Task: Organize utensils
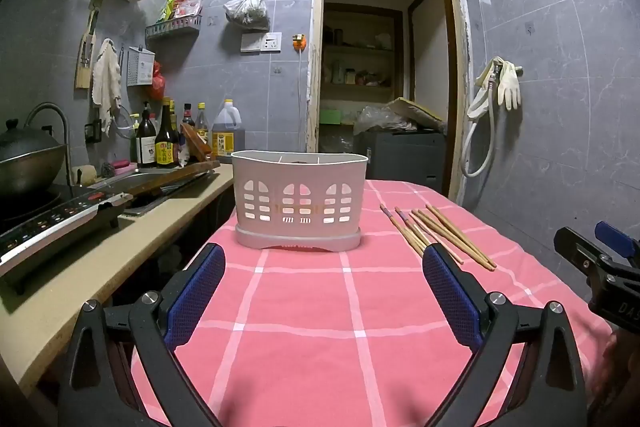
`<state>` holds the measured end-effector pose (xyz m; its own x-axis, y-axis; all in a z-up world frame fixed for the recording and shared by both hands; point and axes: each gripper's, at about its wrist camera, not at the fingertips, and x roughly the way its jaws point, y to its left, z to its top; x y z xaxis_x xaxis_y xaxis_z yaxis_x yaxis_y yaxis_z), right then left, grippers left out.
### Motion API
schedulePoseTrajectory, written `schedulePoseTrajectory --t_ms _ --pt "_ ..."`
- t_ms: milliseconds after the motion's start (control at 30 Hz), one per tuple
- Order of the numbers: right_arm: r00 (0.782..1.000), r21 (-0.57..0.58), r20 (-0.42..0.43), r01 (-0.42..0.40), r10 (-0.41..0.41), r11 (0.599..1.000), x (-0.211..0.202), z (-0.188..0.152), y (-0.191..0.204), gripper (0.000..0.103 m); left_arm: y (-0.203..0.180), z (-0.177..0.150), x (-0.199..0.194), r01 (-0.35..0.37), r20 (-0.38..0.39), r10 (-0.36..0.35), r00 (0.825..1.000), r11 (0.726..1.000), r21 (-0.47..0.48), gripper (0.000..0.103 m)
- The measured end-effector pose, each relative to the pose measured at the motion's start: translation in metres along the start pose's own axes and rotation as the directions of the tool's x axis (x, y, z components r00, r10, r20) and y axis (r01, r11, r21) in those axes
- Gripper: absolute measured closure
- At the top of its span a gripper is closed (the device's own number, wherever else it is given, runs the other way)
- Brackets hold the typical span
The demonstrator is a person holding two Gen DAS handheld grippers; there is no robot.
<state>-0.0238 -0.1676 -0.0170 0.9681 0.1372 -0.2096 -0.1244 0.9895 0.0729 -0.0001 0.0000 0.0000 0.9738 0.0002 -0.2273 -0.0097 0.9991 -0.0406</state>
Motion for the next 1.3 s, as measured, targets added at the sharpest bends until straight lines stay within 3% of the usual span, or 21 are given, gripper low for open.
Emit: schedulePoseTrajectory --t_ms 1300 --pt "1.0 0.005 -0.004 -0.001 0.001 1.0 0.0013 -0.0008 0.0004 0.0 0.0001 -0.0001 0.0001 0.003 -0.008 -0.003 1.0 1.0 -0.01 0.006"
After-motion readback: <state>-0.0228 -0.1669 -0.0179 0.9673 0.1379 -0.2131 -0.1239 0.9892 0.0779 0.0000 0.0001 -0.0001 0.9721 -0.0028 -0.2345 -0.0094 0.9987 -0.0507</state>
